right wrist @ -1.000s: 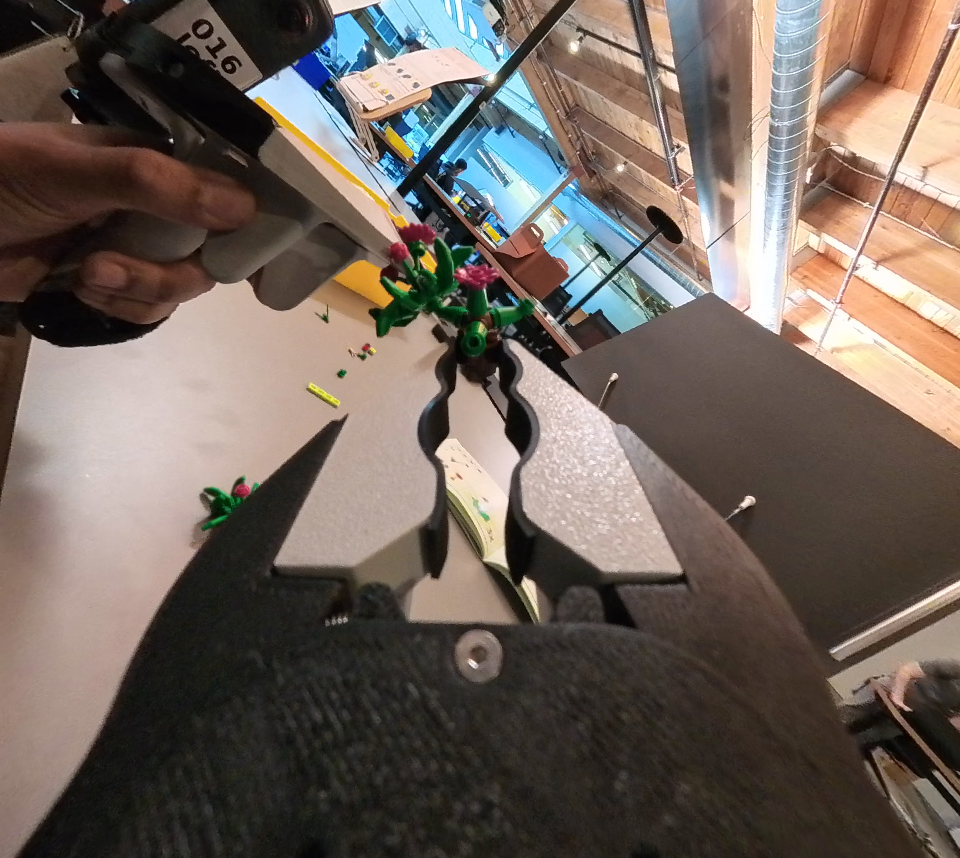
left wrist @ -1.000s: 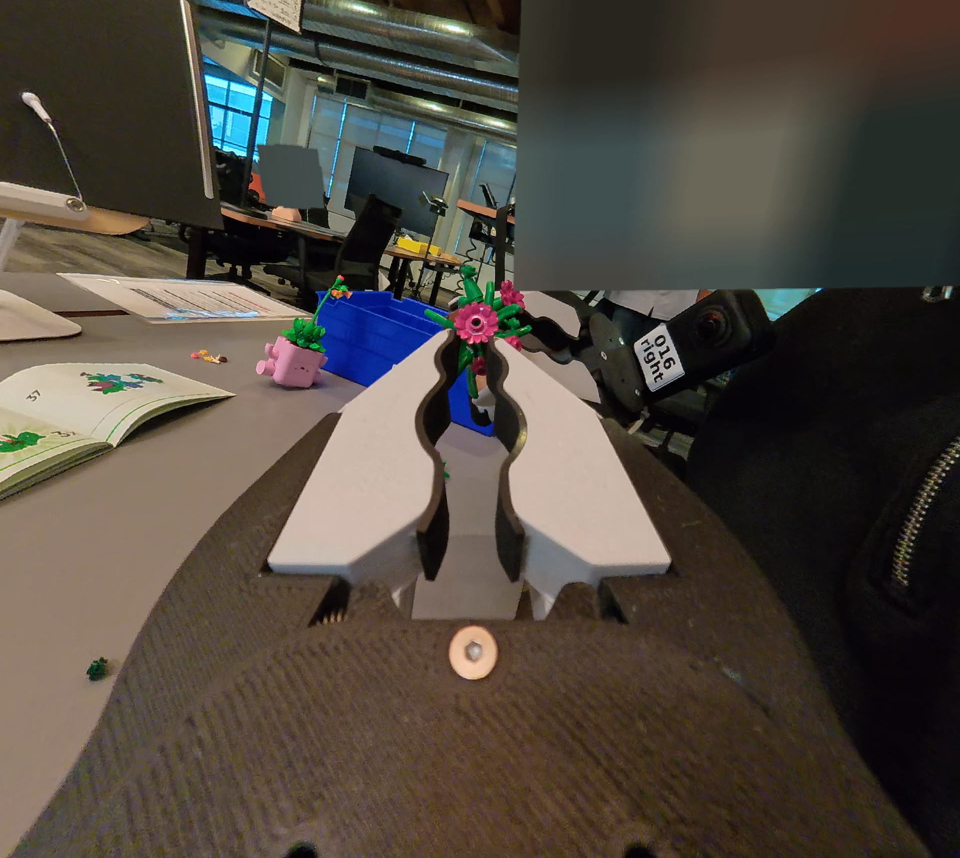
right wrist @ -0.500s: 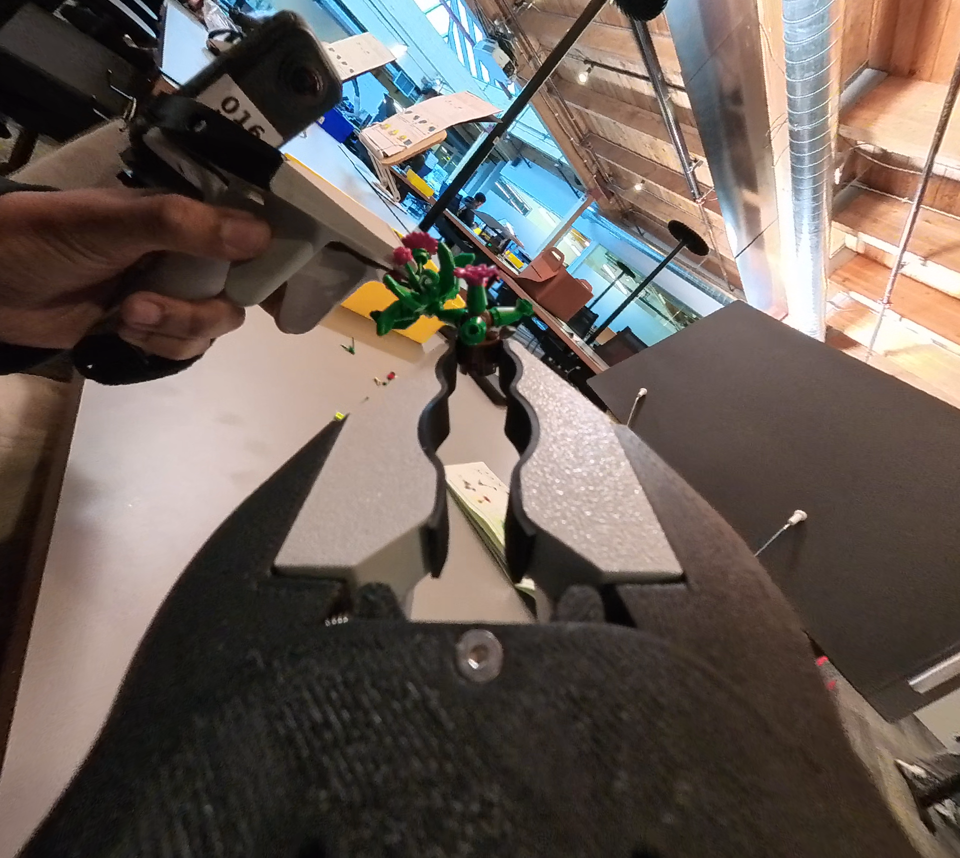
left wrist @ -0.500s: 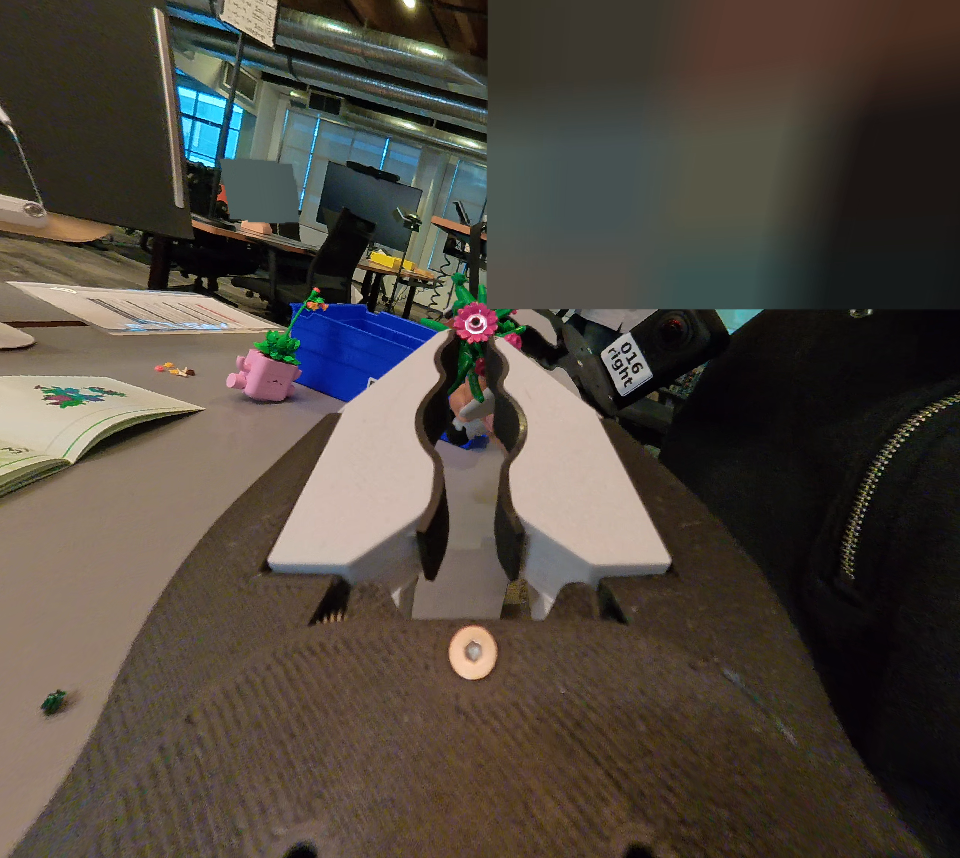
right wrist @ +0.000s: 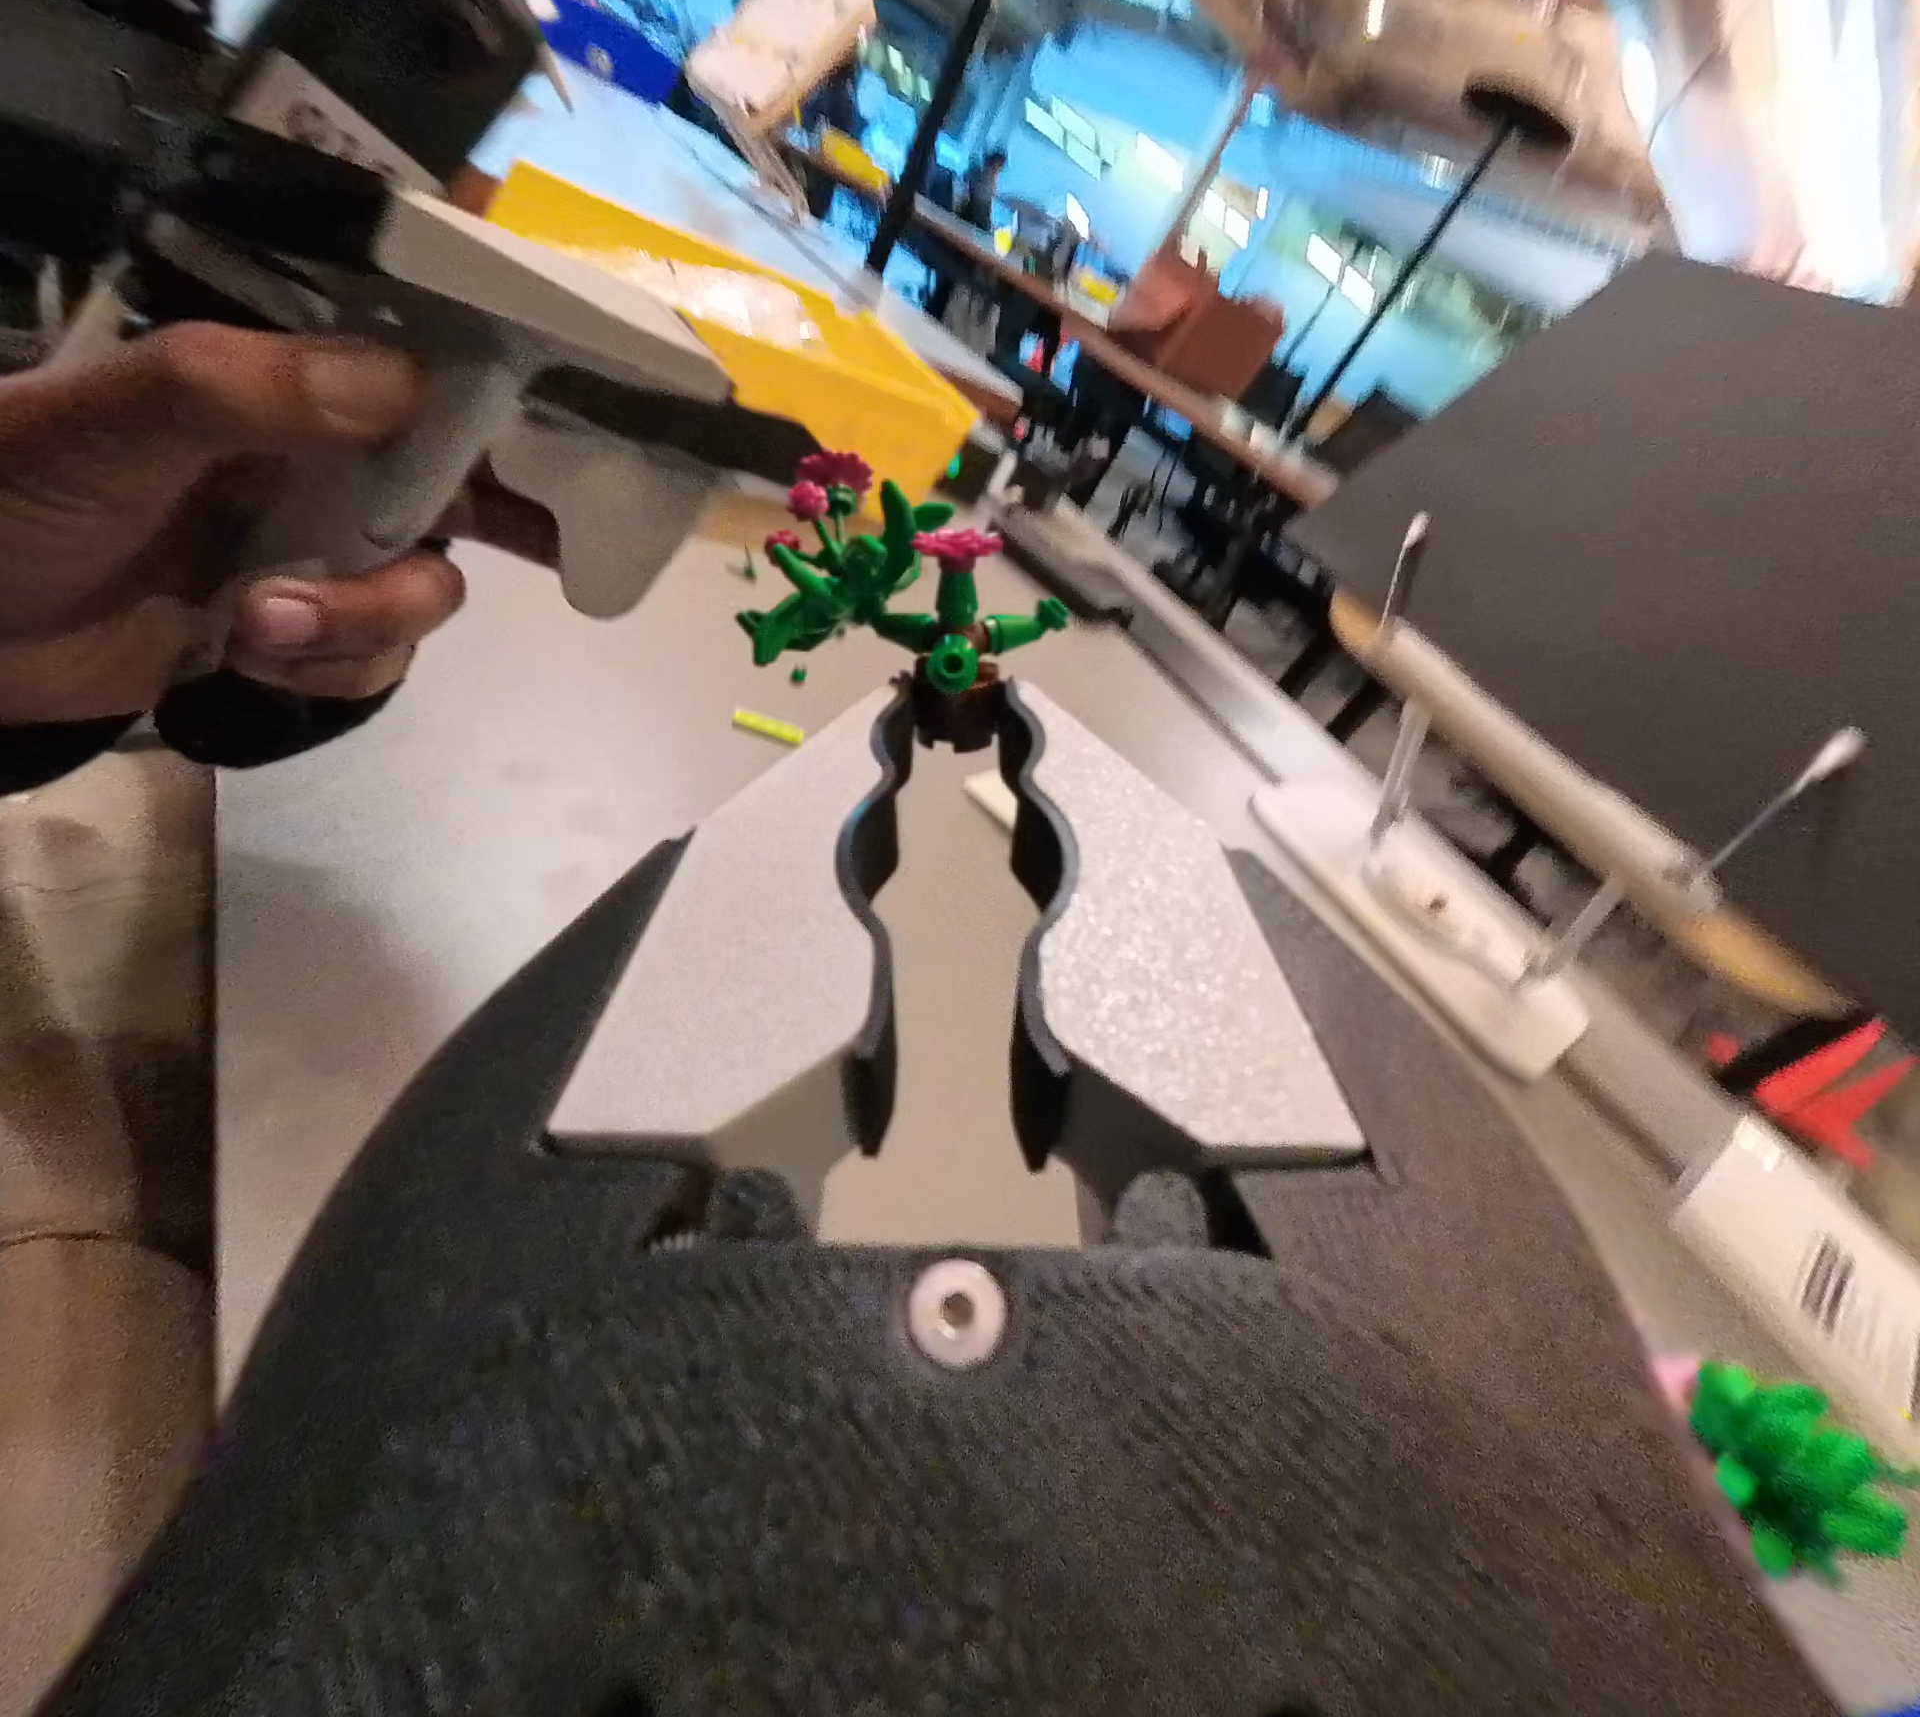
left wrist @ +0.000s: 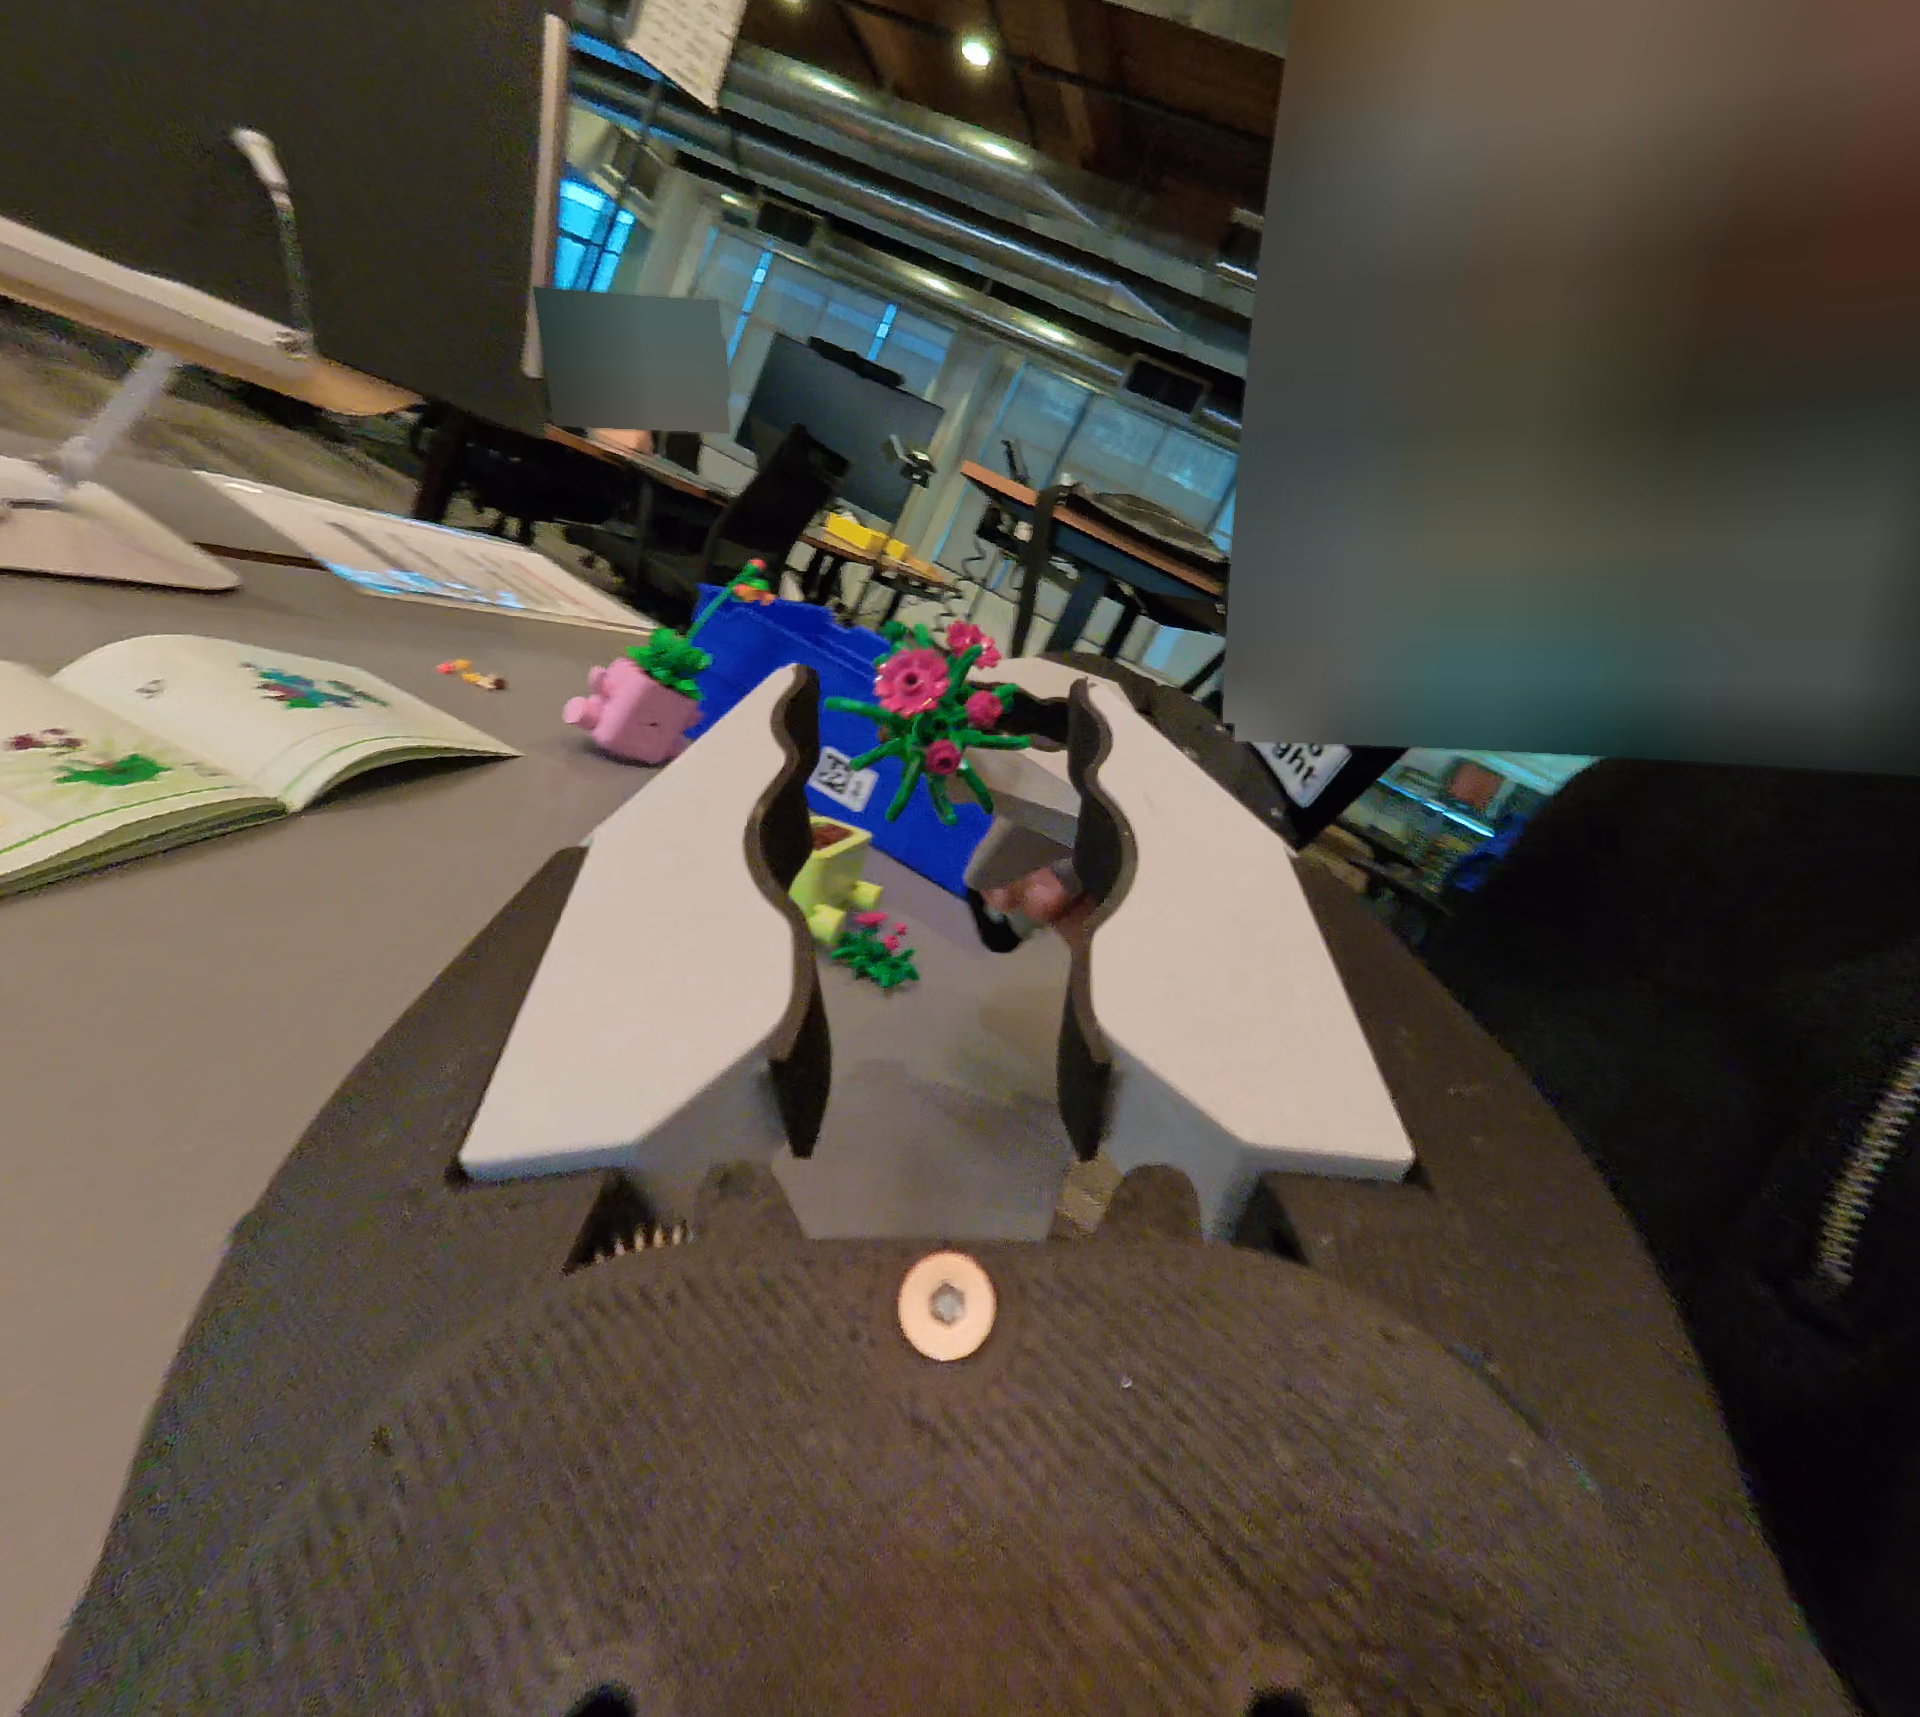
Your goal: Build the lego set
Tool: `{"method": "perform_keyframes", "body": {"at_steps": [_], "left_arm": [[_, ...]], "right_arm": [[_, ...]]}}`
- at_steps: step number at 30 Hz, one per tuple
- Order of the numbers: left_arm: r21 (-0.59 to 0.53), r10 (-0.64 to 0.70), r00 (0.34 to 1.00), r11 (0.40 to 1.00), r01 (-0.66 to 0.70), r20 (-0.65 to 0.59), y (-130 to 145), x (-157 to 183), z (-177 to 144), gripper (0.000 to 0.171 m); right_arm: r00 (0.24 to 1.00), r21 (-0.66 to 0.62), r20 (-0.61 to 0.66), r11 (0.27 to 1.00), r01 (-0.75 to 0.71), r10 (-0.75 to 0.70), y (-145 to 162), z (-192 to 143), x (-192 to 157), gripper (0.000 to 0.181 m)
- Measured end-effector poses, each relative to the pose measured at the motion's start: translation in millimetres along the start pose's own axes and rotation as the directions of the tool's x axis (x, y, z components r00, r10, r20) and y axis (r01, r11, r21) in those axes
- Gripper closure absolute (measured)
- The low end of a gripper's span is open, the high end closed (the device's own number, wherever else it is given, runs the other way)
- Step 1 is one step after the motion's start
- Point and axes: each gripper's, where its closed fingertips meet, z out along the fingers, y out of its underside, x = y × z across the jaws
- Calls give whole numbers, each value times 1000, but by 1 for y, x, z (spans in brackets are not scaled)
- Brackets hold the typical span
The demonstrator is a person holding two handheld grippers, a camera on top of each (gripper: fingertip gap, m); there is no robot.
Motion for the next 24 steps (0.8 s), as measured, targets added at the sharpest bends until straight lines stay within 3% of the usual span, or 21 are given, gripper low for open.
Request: {"method": "perform_keyframes", "body": {"at_steps": [3, 6, 8, 11, 13, 15, 17, 24], "left_arm": [[-51, 85, 993, 995, -82, 77, 6, -12, -4, 119], [-203, 320, 936, 936, -288, 149, 21, -20, -3, 116], [-331, 522, 837, 828, -452, 164, 33, -23, -1, 114], [-467, 774, 616, 604, -646, 148, 46, -25, 1, 113], [-499, 863, 487, 482, -720, 131, 51, -24, 3, 121], [-538, 892, 443, 420, -731, 94, 61, -24, 5, 130], [-560, 888, 449, 421, -714, 95, 65, -28, 5, 133], [-564, 841, 531, 491, -664, 106, 64, -37, -1, 147]], "right_arm": [[984, -146, 20, 974, -174, 179, 25, 6, -1, 167], [914, -253, 30, 888, -384, 404, 43, 8, -5, 167], [813, -287, 41, 786, -547, 581, 49, 10, -11, 167], [568, -324, 75, 559, -763, 820, 53, 12, -21, 167], [405, -350, 101, 413, -840, 909, 54, 12, -27, 167], [310, -381, 119, 331, -863, 943, 56, 12, -33, 167], [270, -410, 116, 293, -864, 956, 59, 12, -38, 167], [263, -459, 97, 277, -844, 960, 64, 8, -43, 167]]}}
